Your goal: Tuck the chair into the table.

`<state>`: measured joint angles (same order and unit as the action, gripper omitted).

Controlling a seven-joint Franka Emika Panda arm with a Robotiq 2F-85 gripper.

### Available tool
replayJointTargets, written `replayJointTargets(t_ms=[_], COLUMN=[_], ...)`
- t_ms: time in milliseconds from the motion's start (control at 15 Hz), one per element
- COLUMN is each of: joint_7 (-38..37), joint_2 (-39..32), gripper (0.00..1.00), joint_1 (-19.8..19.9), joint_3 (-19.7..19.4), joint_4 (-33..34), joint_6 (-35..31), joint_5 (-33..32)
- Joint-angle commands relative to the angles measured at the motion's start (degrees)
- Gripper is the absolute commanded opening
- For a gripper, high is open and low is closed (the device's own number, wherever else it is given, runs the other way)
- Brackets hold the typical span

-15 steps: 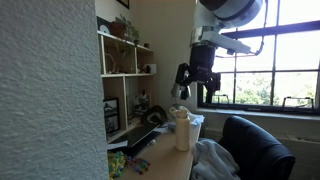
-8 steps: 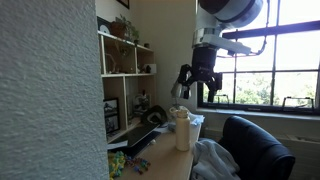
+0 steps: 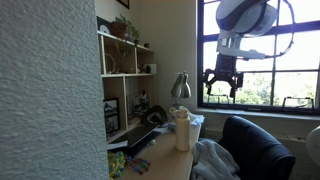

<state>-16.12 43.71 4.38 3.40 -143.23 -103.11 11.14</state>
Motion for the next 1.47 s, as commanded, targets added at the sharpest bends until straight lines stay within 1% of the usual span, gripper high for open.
replayJointTargets(t_ms=[0,133,267,333,467,667,867,1067,1400], joint_7=[-0.6,-0.2,0.9,2.2,4.5,8.8,12.2,14.1,14.1], joint_2=[-1.8,-3.4,-5.3,-7.1,-9.4,-14.5,-19.9,-24.9,-31.3], gripper=[1.00,1.00,1.00,1.00,1.00,1.00,1.00,1.00,1.00], joint_1=[5.7,8.3,9.9,10.4,11.4,12.2,13.3,14.4,15.3], joint_3=[-4.4,-6.8,-9.4,-10.9,-12.8,-16.8,-20.0,-22.0,-22.9], joint_4=[-1.4,-2.0,-2.7,-3.0,-4.2,-4.6,-3.5,-2.7,-1.8], joint_6=[-4.4,-6.7,-8.7,-10.4,-14.4,-19.4,-22.0,-25.0,-28.2], joint_5=[-3.5,-5.7,-6.8,-7.2,-8.6,-8.3,-8.3,-8.8,-9.0])
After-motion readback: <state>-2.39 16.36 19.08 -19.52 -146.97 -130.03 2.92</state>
